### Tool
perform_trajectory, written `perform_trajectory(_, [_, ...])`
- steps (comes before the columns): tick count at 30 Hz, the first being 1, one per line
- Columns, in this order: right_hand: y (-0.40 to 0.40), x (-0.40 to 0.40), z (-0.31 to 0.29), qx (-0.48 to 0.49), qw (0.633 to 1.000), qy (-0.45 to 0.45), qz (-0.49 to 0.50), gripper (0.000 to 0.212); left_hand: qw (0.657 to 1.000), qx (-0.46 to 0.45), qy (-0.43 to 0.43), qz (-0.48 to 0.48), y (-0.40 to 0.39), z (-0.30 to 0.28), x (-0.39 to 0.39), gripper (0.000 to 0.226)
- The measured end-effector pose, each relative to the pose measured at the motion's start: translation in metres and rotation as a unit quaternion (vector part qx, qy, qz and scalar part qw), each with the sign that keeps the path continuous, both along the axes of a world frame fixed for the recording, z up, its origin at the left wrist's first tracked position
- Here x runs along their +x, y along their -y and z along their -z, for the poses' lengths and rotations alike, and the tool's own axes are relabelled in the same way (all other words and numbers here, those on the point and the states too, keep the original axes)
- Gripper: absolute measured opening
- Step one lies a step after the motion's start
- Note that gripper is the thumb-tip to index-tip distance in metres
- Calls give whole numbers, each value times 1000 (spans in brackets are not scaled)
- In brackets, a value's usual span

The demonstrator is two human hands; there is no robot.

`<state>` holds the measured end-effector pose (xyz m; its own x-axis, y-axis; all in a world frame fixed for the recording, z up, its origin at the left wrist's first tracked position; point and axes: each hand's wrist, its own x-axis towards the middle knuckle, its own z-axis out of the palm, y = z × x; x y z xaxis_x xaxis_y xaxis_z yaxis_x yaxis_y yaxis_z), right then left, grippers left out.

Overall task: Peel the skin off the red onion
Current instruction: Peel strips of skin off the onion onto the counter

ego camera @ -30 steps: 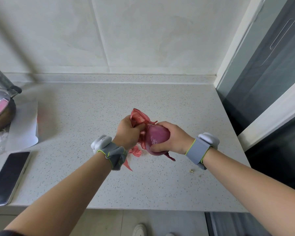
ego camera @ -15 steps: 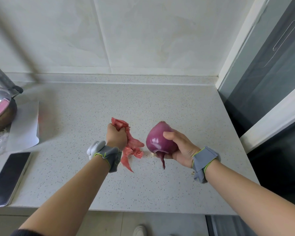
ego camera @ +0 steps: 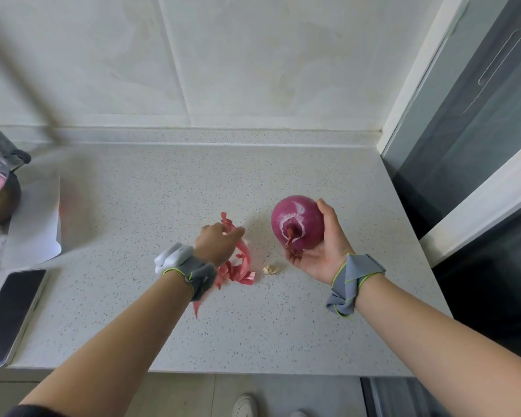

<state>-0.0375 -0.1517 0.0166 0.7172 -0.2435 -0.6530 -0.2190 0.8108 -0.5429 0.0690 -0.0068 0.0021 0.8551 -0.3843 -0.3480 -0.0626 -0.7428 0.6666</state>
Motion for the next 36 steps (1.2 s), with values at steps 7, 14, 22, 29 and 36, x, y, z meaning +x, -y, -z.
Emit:
perform_trajectory(7, [-8, 5, -6, -18, 999, 38, 20, 39, 983, -31, 76, 162, 23, -57, -52, 63])
perform_trajectory(14, [-8, 6, -15, -57, 997, 39, -19, 42, 979, -76, 95, 164, 22, -53, -45, 50])
perform_trajectory(22, [1, 5, -19, -133, 983, 51, -113, 36, 963, -139, 83, 217, 16, -56, -44, 57])
perform_trajectory(29, [8, 0, -19, -99, 974, 73, -189, 43, 952, -178, 59, 243, 19, -62, -64, 60])
perform_trajectory(36, [14, -1, -18, -158, 969, 68, -175, 42, 960, -145, -22, 240, 15, -72, -53, 55])
